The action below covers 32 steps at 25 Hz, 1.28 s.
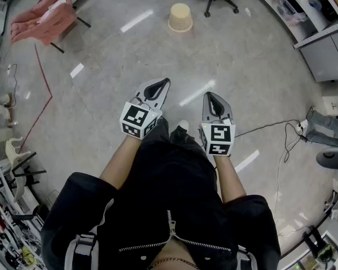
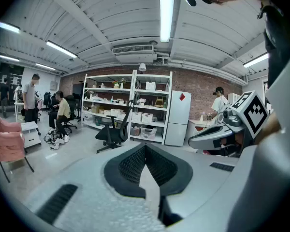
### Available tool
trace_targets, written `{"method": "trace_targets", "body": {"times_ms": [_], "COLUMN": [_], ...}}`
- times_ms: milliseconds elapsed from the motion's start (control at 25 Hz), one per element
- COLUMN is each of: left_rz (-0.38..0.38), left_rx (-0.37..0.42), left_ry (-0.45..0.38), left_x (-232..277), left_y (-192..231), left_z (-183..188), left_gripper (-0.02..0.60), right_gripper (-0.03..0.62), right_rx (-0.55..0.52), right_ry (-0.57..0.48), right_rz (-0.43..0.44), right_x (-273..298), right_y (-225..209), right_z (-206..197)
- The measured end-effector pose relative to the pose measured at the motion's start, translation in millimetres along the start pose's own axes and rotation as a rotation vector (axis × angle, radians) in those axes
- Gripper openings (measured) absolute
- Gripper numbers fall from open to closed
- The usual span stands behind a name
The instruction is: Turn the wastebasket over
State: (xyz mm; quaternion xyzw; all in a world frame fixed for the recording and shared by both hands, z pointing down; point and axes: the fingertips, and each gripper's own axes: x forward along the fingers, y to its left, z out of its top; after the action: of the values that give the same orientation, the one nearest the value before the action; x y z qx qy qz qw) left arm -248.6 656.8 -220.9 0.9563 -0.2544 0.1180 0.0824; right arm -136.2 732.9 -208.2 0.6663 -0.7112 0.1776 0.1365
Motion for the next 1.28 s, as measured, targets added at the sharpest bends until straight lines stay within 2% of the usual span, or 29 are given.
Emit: {"method": "trace_targets", "body": {"times_ms": [560,840,1040,1280], "left_rz": [0.050,0.062,0.058,0.042], "left_rx": [-0.017,-0.021,-0.039,-0.083], "left_ry": [0.004,0.023,0.031,0.042], "left_x": [-4.6,-1.9,21.1,73.2], "left_y": [11.6,29.5,57.5,104.5], "left_z": [-3.8,-8.9,-6.6,-8.8], "left_gripper": [0.005,0.005,0.005,0.005], "right_gripper": [0.011,0.011,0.011,0.011], "right_rx": [-0.002,0.019,0.033,0.030], "right_ry": [0.004,0.008,0.037,0.100], "right_rz": [0.042,0.029,0.016,0.007], "right_x": [6.6,12.9,38.2,95.7], "right_y": [5.5,0.1,-8.6,-32.3], "right_z": [-1.0,-3.3,2.5,15.1]}}
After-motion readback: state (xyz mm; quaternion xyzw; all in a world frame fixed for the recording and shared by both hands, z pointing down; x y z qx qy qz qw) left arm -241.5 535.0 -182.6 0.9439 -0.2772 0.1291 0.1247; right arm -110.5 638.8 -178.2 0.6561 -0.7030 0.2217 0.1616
